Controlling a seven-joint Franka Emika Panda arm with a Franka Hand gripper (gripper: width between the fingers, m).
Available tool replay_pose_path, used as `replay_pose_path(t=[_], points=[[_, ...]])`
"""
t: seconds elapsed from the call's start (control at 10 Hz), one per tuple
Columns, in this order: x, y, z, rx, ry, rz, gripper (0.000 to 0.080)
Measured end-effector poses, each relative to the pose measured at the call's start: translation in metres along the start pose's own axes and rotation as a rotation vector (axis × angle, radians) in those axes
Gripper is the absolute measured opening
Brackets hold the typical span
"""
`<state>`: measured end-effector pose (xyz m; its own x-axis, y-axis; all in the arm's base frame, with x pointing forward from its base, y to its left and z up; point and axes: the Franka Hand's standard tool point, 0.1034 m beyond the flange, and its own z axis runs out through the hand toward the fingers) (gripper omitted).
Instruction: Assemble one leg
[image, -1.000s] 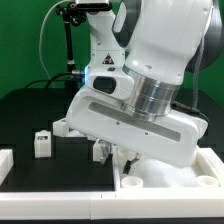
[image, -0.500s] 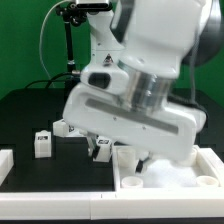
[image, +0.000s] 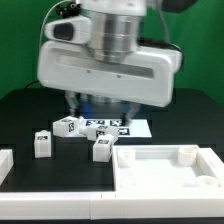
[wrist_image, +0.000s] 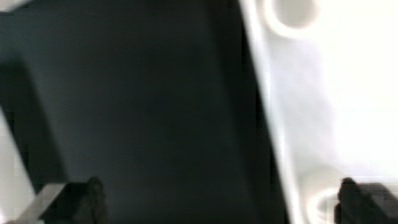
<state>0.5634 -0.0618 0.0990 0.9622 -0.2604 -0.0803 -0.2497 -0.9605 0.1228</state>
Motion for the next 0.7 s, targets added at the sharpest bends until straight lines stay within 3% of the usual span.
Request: replay_pose_path(t=[0.4,0.6,0.7], points=[[0.0,-0.001,0.003,0.004,0.02,-0.006,0.0649],[-0.034,-0.003,0.021,0.02,0.049,-0.012,0.0649],[-0.046,-0.013,0.023,0.026,0.095,-0.037,0.0649]])
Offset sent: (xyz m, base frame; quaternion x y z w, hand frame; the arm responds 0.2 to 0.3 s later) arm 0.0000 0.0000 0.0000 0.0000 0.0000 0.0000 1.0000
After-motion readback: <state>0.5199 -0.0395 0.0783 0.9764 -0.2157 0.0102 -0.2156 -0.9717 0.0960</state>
